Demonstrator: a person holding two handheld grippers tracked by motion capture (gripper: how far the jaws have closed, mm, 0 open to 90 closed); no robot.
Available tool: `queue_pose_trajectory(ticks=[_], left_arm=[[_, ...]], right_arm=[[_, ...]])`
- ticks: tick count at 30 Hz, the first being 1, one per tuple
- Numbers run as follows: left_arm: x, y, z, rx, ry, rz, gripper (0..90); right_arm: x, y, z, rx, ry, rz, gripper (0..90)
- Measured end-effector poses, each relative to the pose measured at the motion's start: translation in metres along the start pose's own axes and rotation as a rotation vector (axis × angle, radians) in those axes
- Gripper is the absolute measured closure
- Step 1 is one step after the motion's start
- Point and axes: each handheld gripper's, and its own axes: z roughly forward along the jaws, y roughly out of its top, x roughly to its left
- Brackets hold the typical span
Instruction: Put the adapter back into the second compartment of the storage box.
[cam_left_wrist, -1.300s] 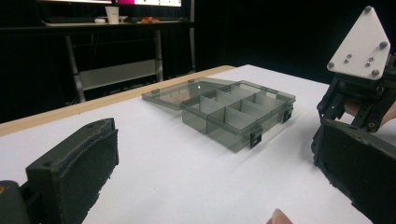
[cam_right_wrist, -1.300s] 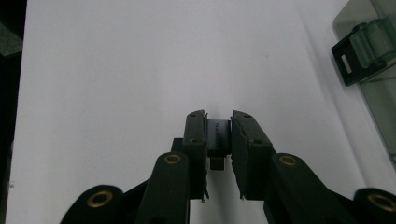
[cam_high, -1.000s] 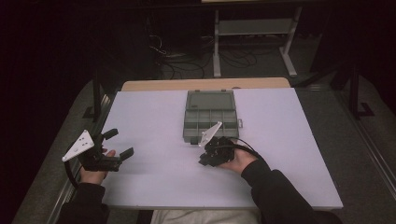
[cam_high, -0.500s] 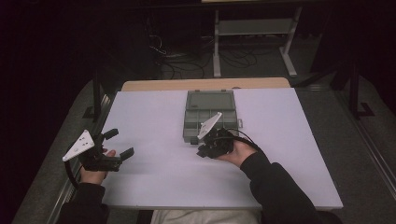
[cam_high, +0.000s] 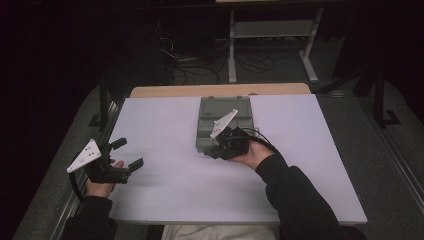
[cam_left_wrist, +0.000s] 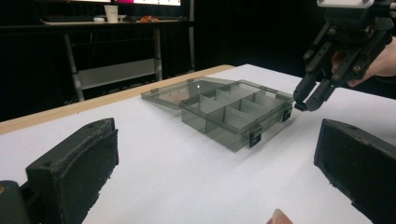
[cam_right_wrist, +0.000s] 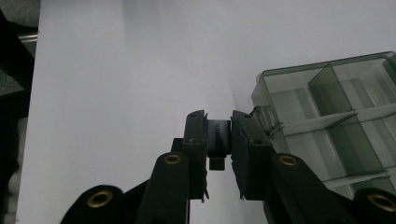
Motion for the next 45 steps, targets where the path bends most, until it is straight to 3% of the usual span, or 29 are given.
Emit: queue_pose_trajectory(ticks=[25,35,45], left_arm=[[0.0,0.0,0.0,-0.003,-0.004,-0.001,0.0],[0.0,0.0,-0.001,-0.004,-0.005,-0.001,0.0],[0.0,0.0,-0.001,-0.007,-0.005,-0.002,0.0]], right_arm=[[-0.031,0.022,-0.014,-0.005,-0.047,0.005,74.7],[-0.044,0.029,-0.012,0.002,-0.053,0.017,74.7],[-0.068,0.03,-0.008,0.001,-0.069,0.07,74.7]])
